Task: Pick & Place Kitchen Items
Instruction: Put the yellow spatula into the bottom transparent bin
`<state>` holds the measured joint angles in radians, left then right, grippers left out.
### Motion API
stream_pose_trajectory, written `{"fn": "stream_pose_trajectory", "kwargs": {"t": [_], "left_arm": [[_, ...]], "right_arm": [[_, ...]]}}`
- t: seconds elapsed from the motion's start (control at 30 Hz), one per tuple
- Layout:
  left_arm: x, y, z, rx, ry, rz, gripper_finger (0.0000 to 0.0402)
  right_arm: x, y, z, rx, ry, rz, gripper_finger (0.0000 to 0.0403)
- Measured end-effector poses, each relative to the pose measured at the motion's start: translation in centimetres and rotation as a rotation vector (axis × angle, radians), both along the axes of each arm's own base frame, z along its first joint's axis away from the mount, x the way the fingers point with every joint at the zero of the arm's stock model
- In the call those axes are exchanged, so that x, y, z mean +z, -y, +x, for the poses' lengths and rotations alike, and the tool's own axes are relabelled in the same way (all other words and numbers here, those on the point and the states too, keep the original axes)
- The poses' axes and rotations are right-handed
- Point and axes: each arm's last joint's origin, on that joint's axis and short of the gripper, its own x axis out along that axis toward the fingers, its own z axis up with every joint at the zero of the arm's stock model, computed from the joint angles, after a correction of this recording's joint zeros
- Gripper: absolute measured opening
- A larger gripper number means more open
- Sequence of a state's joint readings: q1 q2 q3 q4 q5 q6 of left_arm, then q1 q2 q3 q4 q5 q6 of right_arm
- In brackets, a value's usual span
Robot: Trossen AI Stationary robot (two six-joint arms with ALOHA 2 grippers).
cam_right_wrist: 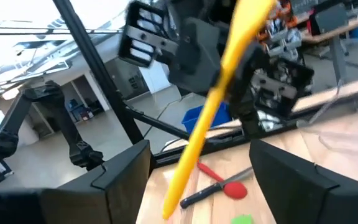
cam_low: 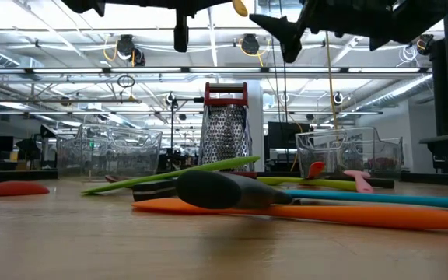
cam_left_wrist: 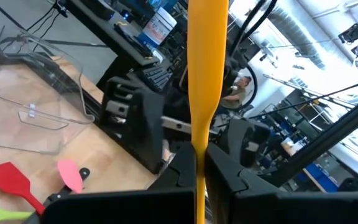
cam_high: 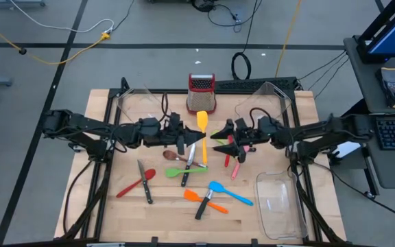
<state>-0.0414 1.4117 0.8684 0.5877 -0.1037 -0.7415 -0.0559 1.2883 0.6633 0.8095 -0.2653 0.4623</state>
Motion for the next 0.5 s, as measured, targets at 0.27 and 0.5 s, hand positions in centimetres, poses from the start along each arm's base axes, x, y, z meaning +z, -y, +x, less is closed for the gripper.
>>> {"fn": "stream_pose_trajectory", "kwargs": {"t": [0.27, 0.5], "left_arm": [[0.0, -0.1, 0.0, -0.004, 0.001, 0.022, 0.0002], [0.0, -0.3, 0.0, 0.0, -0.001, 0.028, 0.0002]], "right_arm": [[-0.8, -0.5, 0.9, 0.023, -0.032, 0.049, 0.0293], [0.1, -0.7, 2.5, 0.035, -0.017, 0.047, 0.0295]]}}
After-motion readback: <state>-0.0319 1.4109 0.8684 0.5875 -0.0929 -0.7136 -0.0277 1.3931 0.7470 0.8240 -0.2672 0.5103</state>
